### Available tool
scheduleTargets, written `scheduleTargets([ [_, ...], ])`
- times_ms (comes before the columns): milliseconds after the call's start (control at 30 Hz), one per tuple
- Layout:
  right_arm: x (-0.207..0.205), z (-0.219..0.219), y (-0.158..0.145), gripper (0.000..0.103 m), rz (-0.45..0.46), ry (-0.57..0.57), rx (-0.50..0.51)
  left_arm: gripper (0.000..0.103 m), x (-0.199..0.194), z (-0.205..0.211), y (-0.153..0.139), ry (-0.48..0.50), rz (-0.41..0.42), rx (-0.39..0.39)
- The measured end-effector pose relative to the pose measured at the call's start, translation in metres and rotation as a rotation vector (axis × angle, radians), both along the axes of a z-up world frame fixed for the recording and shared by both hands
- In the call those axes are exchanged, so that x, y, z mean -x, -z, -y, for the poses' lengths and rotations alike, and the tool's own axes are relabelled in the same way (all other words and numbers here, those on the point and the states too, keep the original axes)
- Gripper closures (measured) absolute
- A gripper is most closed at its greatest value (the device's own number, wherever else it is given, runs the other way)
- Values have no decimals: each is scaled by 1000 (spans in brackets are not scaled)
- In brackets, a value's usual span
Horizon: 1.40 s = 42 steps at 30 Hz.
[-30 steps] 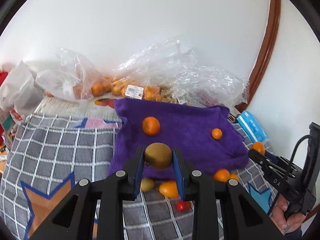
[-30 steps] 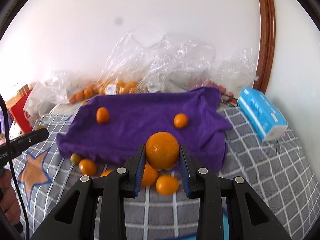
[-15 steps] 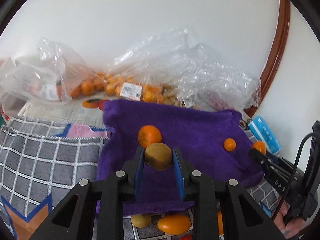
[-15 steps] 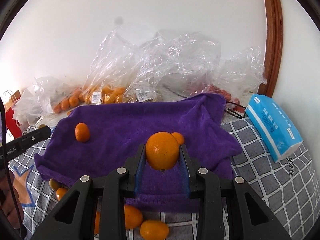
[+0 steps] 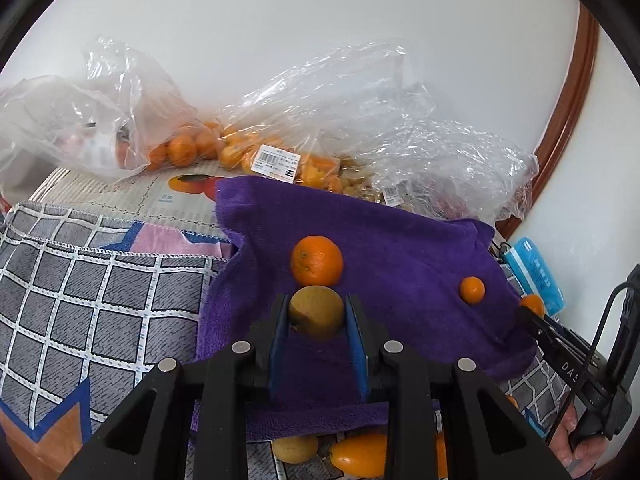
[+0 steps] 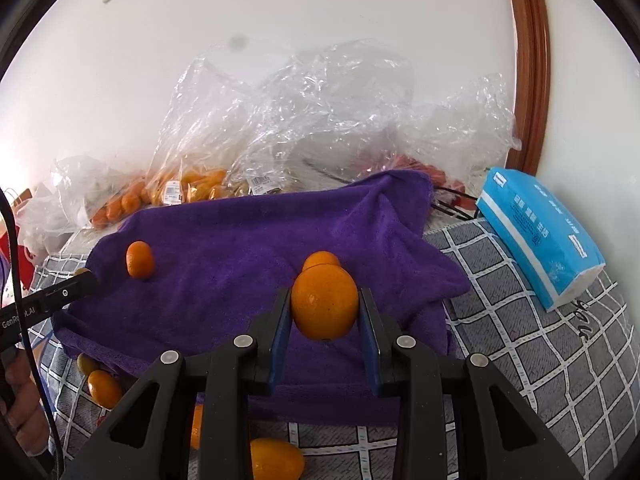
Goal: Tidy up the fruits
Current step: 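Carry the orange and the yellow-green fruit over the purple towel with both tools, then open both tools to drop the fruits on the towel and lift away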
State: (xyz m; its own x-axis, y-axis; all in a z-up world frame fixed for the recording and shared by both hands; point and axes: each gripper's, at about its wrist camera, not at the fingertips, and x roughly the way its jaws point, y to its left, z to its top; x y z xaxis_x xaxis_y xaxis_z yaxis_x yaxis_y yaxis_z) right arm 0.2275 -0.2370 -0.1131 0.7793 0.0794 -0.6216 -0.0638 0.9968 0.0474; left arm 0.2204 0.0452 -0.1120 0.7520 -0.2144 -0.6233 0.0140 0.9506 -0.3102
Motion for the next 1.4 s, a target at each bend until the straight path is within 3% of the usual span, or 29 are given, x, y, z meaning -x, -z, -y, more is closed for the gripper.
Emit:
scheduleTargets([
  [467,-8,-7,15,71,-62,-13,11,77,-3,14,10,27,-16,-57],
  [767,-15,-5,26,71,-118,4,0,76,-8,14,17,36,-39,-54],
  [1233,-15,-7,24,70,-107,1,4,76,-10,19,21,55,-48,-72],
  [1400,-11,-6,20,58,-83,10,-6,76,-9,19,22,59,-46,-77],
])
